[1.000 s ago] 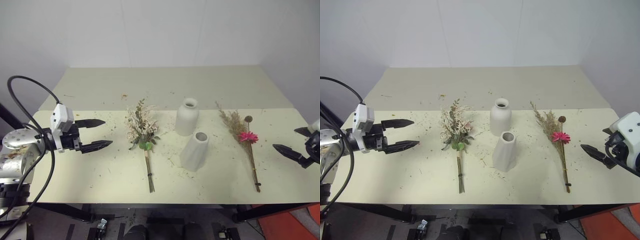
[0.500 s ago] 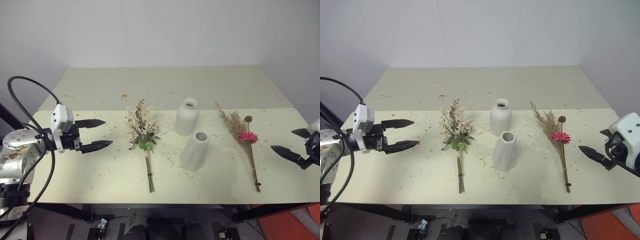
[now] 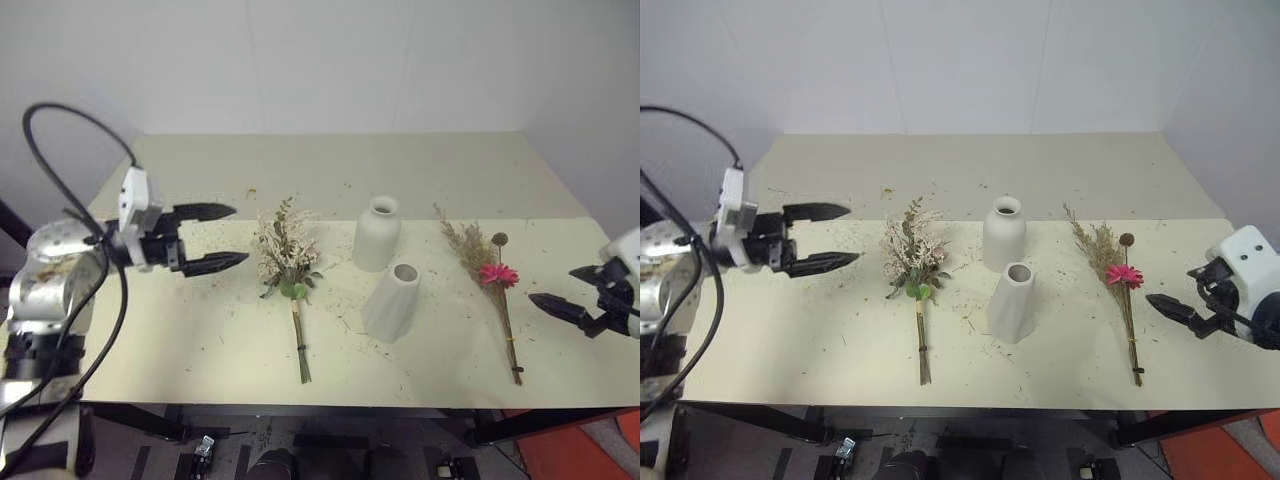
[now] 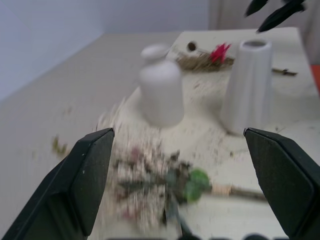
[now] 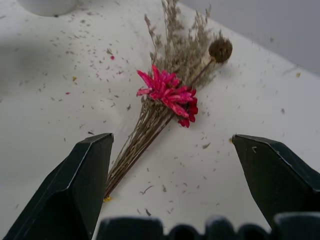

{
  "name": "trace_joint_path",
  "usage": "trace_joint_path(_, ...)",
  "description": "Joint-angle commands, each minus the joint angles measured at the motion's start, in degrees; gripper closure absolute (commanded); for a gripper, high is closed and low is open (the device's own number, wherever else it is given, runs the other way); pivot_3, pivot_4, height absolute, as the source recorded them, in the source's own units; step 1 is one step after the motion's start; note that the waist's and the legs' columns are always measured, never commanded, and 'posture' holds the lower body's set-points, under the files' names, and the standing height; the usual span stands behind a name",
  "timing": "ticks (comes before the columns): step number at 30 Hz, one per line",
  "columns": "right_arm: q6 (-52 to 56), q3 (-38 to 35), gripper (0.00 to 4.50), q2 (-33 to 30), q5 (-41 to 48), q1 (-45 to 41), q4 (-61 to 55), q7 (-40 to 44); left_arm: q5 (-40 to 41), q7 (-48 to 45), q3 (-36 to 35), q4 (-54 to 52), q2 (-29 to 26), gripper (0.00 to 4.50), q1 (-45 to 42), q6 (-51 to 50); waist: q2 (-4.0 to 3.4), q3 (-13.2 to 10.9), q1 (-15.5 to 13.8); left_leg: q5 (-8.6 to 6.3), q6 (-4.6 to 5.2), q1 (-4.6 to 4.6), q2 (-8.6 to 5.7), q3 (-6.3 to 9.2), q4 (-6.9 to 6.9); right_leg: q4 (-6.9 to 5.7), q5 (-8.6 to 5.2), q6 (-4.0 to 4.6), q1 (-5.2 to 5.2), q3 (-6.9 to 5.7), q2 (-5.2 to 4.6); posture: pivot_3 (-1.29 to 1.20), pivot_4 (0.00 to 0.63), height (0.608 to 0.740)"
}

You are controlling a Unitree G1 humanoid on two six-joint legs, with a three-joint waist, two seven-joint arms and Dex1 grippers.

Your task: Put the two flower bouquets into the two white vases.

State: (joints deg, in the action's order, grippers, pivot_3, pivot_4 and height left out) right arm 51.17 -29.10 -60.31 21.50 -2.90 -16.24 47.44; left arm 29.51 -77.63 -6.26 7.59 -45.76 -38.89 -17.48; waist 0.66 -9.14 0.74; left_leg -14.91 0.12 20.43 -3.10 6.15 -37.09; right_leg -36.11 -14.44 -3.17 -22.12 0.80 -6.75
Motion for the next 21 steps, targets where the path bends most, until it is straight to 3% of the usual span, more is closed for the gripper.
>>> trace_joint_path(1,8.2,1.7,0.02,0.4,2.4,-4.2,-2.0,-3.6,-1.6,-4.1,3.5,2.4,0.8,0.0,-6.3,2.1,0.0,0.0,0.1,0.0,0.0,-0.01,0.0,0.0,0.01,0.0,0.0,0.0,0.0,0.0,0.01,0.0,0.15,0.74)
trace_joint_path(9,15.6,13.1,0.02,6.1,1.4,-13.8,1.2,-11.6,-4.5,-6.4,7.1,11.5,8.2,0.0,-13.7,8.4,0.01,0.0,0.6,0.0,0.01,0.05,0.09,0.0,-0.06,-0.02,0.02,0.03,-0.1,0.08,0.14,0.0,0.15,0.74)
trace_joint_path(18,14.4,19.8,0.02,6.7,-0.1,-20.2,11.6,-12.5,-4.6,-6.6,5.8,11.5,8.6,0.0,-11.8,9.5,0.0,0.0,0.4,0.0,0.01,0.22,0.09,0.0,-0.18,0.01,0.02,0.02,-0.2,0.09,0.17,0.0,0.15,0.74)
trace_joint_path(21,13.0,21.9,0.89,6.9,-1.1,-21.6,14.9,-11.8,-4.4,-5.9,5.2,10.2,8.1,0.0,-10.1,9.0,0.0,0.0,0.6,0.01,0.02,0.2,0.11,-0.01,-0.18,0.0,0.02,0.02,-0.21,0.09,0.19,0.0,0.15,0.74)
